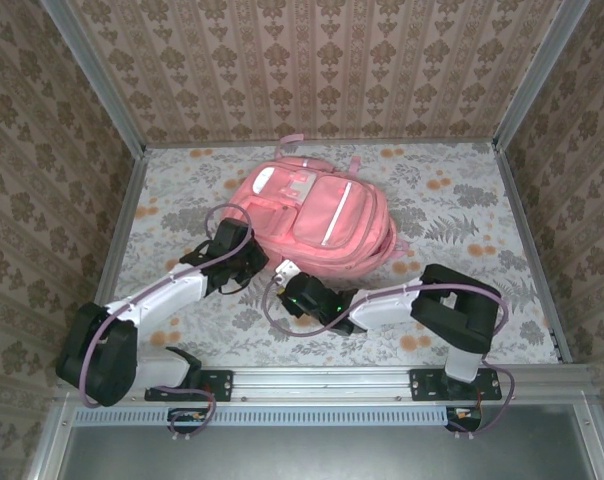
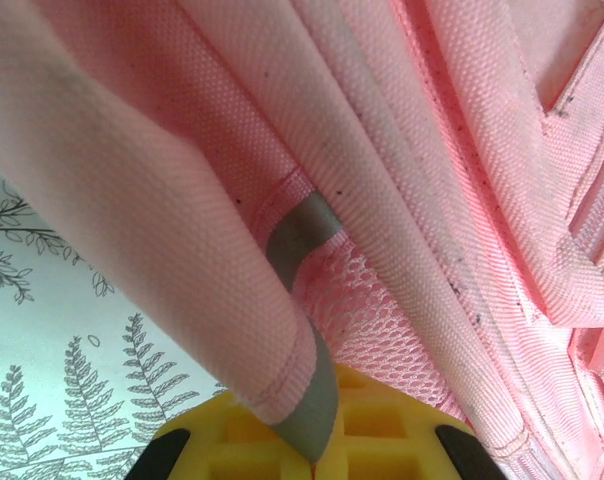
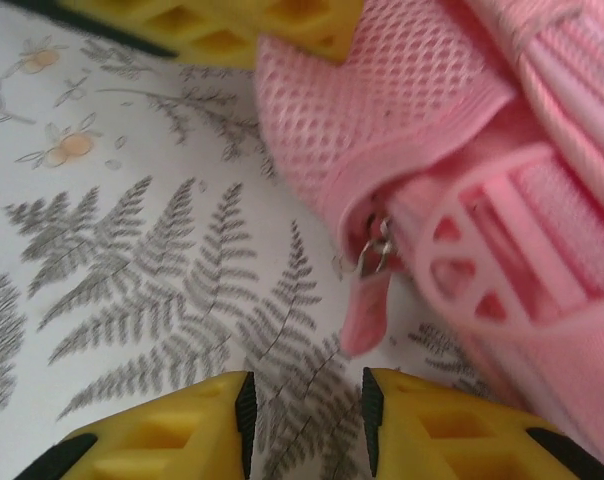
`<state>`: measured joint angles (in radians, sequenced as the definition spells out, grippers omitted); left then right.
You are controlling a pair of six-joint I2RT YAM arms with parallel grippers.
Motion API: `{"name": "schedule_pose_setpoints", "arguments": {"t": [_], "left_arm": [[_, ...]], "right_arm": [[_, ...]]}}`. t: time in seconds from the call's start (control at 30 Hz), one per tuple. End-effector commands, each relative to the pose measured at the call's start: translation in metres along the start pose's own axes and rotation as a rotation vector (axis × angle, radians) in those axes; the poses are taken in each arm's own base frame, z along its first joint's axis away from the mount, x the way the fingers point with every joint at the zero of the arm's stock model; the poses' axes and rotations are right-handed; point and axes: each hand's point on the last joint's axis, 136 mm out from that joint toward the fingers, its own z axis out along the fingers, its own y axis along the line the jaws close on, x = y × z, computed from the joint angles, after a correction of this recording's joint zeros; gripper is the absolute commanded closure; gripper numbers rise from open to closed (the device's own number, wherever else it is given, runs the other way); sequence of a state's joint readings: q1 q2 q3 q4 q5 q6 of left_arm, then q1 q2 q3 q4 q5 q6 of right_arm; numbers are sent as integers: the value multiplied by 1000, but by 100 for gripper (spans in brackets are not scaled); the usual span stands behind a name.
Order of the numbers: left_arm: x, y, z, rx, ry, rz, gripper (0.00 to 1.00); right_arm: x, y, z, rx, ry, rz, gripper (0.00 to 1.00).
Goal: Pack the student bag
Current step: Zip the student bag at the center of the table.
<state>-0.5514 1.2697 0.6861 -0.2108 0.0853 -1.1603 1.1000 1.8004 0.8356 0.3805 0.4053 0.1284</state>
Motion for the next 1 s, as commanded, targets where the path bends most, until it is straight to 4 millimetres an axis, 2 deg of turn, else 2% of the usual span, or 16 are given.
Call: {"name": "schedule_pose_setpoints", "arguments": {"t": [0.0,0.17,0.3,0.37,0.47,0.67,0.97], "left_arm": [[-6,-11,-14,17,-31,-10,100],[-5,-12,-16,21,-28,-13,100],[-5,-12,-19,21,-32,-10,100],[-5,-12,-19,20,-33,-12,100],[-5,-10,-19,14,-35,-15,100],[-12,-4,-18,-10,-51,-16,100],[-35,19,-23,-69,-92,-29,100]], "right_arm": [[-20,-11,9,115,-70,-4,64],[-20,-19,22,202,-65,-10,64],[-18,-27,24,250,-75,2,68],[-20,-27,24,249,-82,7,78],[-22,-28,22,248,-84,20,100],[-17,-36,1,239,-63,45,100],[14,-65,-37,286,0,95,100]]}}
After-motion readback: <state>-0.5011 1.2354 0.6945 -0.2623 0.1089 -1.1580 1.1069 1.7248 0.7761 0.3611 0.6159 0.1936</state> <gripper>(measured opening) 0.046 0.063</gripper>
